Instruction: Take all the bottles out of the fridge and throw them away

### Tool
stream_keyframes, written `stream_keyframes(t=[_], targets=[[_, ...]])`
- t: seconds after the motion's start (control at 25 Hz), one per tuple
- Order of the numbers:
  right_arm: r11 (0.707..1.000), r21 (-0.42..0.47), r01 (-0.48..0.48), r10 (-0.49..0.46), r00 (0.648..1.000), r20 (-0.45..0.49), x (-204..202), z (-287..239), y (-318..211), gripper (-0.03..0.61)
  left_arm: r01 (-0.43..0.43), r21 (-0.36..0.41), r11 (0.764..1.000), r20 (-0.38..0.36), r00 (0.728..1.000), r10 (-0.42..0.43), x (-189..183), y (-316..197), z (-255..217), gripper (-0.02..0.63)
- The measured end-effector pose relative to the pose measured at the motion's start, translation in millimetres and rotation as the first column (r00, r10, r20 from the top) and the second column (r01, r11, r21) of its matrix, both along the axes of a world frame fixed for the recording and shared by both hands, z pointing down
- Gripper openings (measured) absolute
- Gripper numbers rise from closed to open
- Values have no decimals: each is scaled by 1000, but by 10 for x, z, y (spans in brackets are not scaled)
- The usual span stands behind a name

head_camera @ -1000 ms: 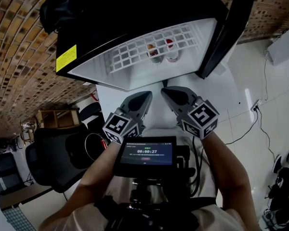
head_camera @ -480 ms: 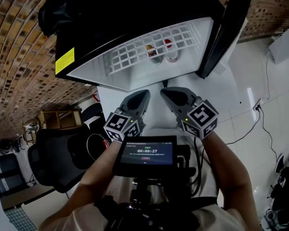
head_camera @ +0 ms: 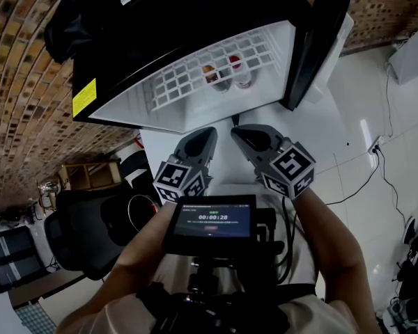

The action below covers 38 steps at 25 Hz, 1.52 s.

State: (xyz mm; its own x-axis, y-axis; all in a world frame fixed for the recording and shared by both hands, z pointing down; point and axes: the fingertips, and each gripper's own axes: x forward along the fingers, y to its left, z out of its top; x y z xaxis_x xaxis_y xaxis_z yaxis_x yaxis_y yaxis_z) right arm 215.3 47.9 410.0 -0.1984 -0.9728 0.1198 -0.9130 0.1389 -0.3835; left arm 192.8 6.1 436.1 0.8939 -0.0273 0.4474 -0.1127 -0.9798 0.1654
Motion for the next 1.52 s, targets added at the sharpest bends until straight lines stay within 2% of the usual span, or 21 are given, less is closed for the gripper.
stream_keyframes(t=[0.48, 0.72, 0.76, 0.92, 1.0, 1.2, 1.52], targets=[[1000, -17, 5, -5, 1000, 12, 81, 70, 34, 3, 31, 9, 999, 22, 999, -31, 114, -48, 111, 23], [1000, -29, 0, 1, 1000, 15, 143, 101, 112, 3, 154, 40, 987, -4, 988, -154, 164, -386, 315, 31], [999, -33, -2, 2, 1000, 16, 158, 111, 129, 3, 168, 47, 985, -2, 986, -168, 198, -439, 345, 61], [999, -47, -10, 11, 1000, 19, 226, 151, 203, 3, 171, 106, 980, 53, 983, -177, 400, -599, 527, 269], [998, -53, -16, 17, 1000, 21, 272, 163, 242, 3, 158, 149, 976, 100, 980, -174, 502, -717, 678, 307], [996, -85, -24, 24, 1000, 5, 393, 224, 359, 3, 187, 153, 970, 165, 963, -211, 767, -1107, 997, 314], [990, -138, -30, 27, 999, -21, 486, 308, 492, 3, 190, 229, 955, 156, 961, -229, 1148, -1266, 1166, 322]])
